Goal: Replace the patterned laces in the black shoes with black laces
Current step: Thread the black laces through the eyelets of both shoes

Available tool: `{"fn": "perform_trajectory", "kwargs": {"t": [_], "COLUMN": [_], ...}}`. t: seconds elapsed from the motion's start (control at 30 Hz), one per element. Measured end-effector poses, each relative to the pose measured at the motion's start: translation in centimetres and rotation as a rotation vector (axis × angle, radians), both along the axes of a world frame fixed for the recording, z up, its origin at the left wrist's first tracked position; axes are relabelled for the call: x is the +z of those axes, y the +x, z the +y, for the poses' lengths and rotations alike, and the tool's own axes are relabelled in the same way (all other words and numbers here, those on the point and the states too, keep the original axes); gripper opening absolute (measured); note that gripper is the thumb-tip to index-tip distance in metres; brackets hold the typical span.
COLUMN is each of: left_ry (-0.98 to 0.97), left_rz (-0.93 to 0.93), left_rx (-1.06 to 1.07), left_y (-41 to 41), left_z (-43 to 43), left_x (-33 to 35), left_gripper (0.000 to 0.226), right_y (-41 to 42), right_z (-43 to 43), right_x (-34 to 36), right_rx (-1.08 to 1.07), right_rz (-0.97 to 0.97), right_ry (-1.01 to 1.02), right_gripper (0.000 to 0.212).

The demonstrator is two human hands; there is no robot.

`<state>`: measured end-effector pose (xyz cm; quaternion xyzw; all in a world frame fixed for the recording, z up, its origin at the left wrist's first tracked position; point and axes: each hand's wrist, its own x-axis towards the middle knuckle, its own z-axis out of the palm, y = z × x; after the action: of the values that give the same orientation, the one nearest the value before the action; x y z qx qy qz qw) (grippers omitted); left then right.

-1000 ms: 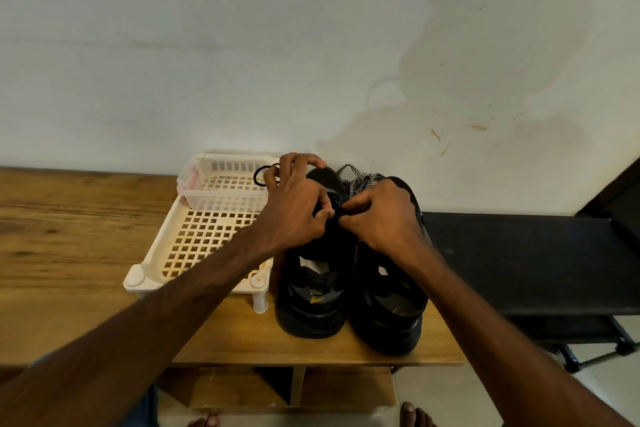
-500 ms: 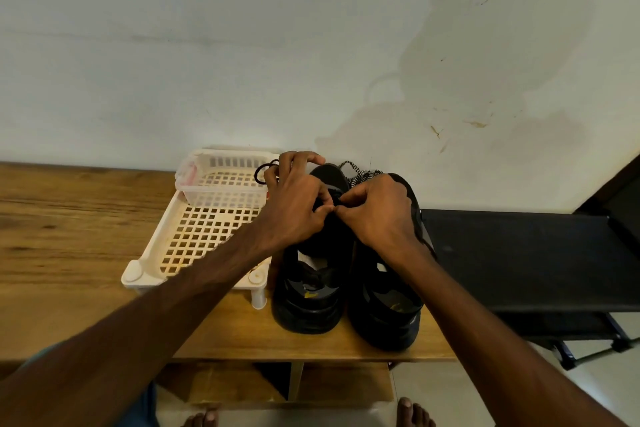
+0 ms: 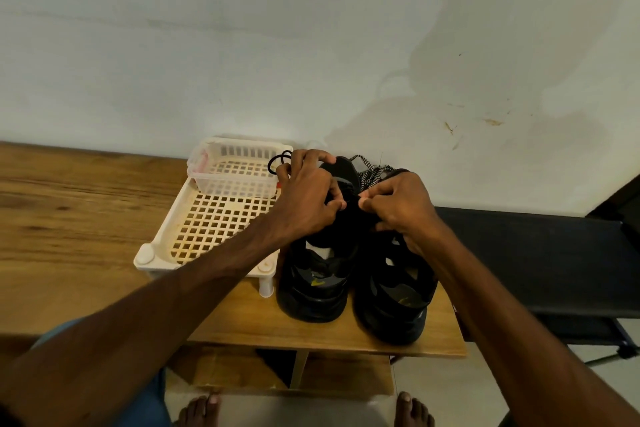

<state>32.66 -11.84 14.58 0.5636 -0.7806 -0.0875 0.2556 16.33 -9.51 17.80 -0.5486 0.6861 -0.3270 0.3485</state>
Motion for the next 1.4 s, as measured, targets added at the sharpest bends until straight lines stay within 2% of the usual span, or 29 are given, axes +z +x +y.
{"fn": "perform_trajectory", "kwargs": {"t": [0.1, 0.47, 0.67, 0.73, 0.9, 1.0, 1.27, 1.4], "left_ry": [0.015, 0.061, -0.027, -0.090, -0.237, -0.281, -0.303, -0.236], "left_rz": [0.004, 0.070, 0.035, -0.014, -0.207, -0.280, -0.298, -0.146], "left_rx": [0.004, -0.025, -0.099, -0.125, -0.154, -0.168, -0.127, -0.103], "left_y": [0.2, 0.3, 0.6, 0.6, 0.5, 0.5, 0.0, 0.1], "left_z": [-0.1, -0.2, 0.1, 0.1, 0.2, 0.2, 0.4, 0.2], "left_x": [-0.1, 0.0, 0.4, 0.6, 1.2, 1.5, 1.4, 1.0], "left_gripper": [0.004, 0.003, 0.004, 0.006, 0.010, 0.010, 0.012, 0.013], "right_y": [-0.1, -0.3, -0.5, -0.4, 0.2, 0.5, 0.5, 0.9], "right_z": [-0.1, -0.6, -0.5, -0.4, -0.6, -0.8, -0.6, -0.2], "right_x": [0.0, 0.2, 0.0, 0.0, -0.4, -0.4, 0.0, 0.1], "right_rx": [0.025, 0.009, -0.001, 0.011, 0.030, 0.039, 0.069, 0.137], "right_rz": [0.023, -0.071, -0.103, -0.067, 0.197, 0.268, 0.326, 0.396], "right_ry": [0.035, 0.134, 0.139, 0.104, -0.026, -0.041, -0.060, -0.114], "right_gripper": [0.008, 0.008, 0.007, 0.002, 0.020, 0.012, 0.009, 0.010]}}
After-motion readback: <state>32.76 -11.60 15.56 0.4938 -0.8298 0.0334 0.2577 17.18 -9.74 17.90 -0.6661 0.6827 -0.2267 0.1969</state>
